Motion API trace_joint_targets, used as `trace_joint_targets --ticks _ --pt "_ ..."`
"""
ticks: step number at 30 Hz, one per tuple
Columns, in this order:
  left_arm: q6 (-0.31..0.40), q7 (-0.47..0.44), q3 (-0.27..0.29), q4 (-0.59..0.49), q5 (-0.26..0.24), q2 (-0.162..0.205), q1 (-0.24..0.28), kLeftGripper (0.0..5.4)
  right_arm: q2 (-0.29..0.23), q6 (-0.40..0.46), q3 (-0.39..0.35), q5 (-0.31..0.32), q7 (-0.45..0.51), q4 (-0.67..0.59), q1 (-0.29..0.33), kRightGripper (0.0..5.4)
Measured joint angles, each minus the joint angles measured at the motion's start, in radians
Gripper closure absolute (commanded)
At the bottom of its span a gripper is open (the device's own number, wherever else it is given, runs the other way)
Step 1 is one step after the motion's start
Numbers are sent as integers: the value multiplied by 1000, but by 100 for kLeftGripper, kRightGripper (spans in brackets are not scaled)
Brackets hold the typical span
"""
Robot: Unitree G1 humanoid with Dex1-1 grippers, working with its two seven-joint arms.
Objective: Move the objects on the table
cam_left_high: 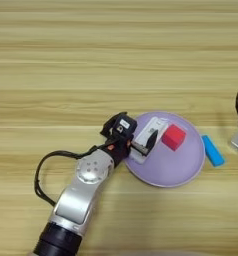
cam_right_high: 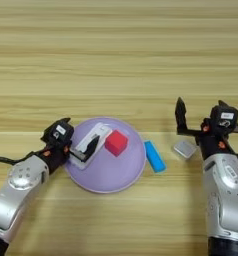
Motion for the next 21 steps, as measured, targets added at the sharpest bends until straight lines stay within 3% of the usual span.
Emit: trace_joint_targets --ticks 10,21 --pt "-34 -12 3 -6 -20 -6 8 1 -3 -17 -12 -4 -2 31 -7 0" --pt "-120 -45 -9 -5 -25 -7 25 1 -7 -40 -25 -5 -3 69 -19 0"
